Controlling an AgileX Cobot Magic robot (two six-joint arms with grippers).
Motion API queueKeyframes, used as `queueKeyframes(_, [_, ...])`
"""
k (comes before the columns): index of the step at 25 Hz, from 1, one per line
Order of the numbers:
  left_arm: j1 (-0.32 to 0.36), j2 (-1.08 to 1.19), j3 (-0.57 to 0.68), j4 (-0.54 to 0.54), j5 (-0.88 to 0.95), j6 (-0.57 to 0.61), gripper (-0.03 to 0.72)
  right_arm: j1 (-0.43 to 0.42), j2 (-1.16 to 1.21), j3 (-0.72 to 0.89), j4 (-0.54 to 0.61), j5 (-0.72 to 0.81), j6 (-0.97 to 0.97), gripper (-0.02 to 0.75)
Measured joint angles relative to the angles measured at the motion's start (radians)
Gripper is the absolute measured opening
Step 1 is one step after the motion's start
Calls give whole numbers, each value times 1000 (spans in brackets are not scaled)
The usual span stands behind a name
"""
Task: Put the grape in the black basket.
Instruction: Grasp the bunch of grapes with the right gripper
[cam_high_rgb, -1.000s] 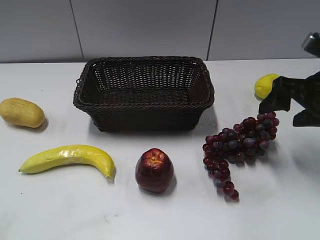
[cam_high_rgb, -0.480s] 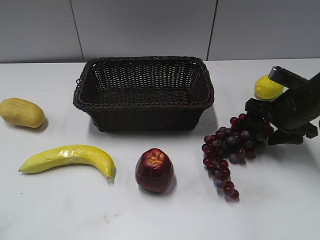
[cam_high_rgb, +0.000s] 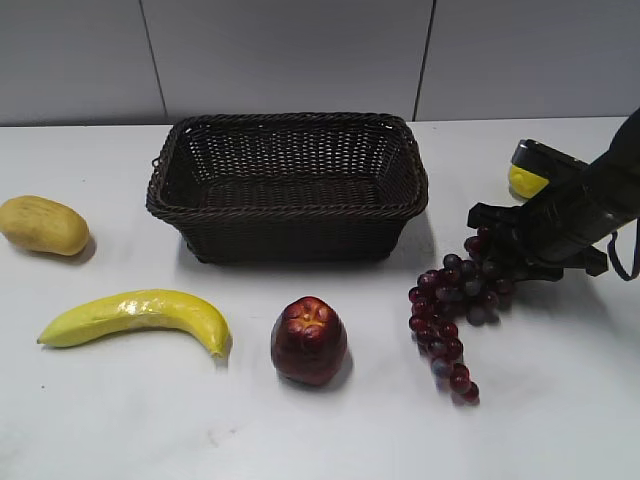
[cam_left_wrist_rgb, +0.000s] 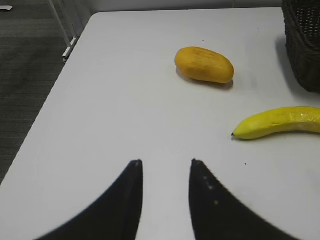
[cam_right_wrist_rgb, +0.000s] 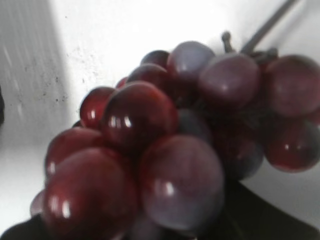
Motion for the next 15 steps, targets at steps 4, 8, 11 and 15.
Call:
queueKeyframes(4, [0,0,0,0,0,0,237,0,0,0,0,-1,-2,278])
queueKeyframes(8, [0,0,0,0,0,0,237,0,-14,0,-7,1,-3,278])
queueKeyframes(11, [0,0,0,0,0,0,237,0,-66,5,-18,17,-3,278])
queueKeyframes(15, [0,0,0,0,0,0,237,5,-200,0,-21,50,-3,278])
